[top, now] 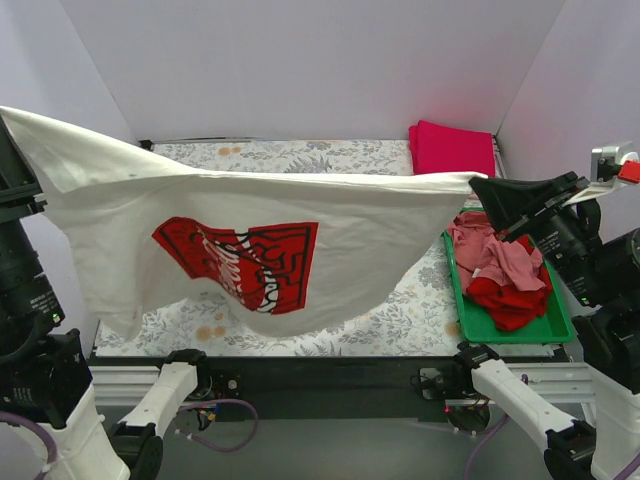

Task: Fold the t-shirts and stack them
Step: Flatten the tshirt out

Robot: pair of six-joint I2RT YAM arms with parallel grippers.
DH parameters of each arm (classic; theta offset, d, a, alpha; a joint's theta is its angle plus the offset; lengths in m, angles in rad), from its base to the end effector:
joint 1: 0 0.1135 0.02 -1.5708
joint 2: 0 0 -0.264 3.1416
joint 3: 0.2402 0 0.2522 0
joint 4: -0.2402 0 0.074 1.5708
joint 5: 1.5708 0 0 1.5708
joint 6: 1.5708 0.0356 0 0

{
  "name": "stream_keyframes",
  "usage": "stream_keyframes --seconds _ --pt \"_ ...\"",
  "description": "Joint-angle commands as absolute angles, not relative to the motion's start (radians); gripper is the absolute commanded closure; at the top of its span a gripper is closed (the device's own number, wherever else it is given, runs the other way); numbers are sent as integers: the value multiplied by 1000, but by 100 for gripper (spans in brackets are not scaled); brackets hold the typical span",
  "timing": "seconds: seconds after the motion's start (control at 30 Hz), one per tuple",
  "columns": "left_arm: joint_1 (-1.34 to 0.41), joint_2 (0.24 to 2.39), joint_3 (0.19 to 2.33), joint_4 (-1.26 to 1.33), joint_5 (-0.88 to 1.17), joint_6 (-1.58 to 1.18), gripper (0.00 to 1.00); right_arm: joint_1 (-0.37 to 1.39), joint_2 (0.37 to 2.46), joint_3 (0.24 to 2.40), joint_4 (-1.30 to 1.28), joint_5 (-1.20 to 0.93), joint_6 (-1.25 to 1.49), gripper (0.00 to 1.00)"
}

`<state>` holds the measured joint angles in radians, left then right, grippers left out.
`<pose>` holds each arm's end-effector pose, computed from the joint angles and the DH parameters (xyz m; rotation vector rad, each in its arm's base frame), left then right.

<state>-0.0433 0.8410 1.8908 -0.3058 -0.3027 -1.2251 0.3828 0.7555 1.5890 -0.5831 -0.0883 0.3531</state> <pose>-0.0062 0.0109 0.6257 -0.7299 0.5495 -1.0596 0.0491 0.0231 0.5433 -0.0969 1.3496 0.6815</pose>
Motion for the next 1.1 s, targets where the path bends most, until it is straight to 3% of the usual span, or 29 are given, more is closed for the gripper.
stream_keyframes --seconds 0.0,0.27,0.43,0.6,0.77,0.9,1.07 --pt "-43 859 1910 -209 -333 -1126 100 383 764 1649 -595 -103 319 99" --pt "-43 985 1800 -63 -279 -1057 100 383 931 1658 -545 -77 307 99" --pt "-43 1075 1486 132 -258 -1006 100 382 1078 1548 -451 63 313 99" --pt "-43 1365 1332 336 -146 -996 100 290 1279 1411 -296 26 348 99" --pt "-43 1762 1426 376 -74 -991 100 187 1581 1373 -88 -172 298 99" --pt "-43 2111 1619 295 -14 -994 100 123 1962 1602 -94 -421 317 99" --pt "-44 2295 1759 275 67 -1032 100 109 2157 1770 -101 -427 295 99"
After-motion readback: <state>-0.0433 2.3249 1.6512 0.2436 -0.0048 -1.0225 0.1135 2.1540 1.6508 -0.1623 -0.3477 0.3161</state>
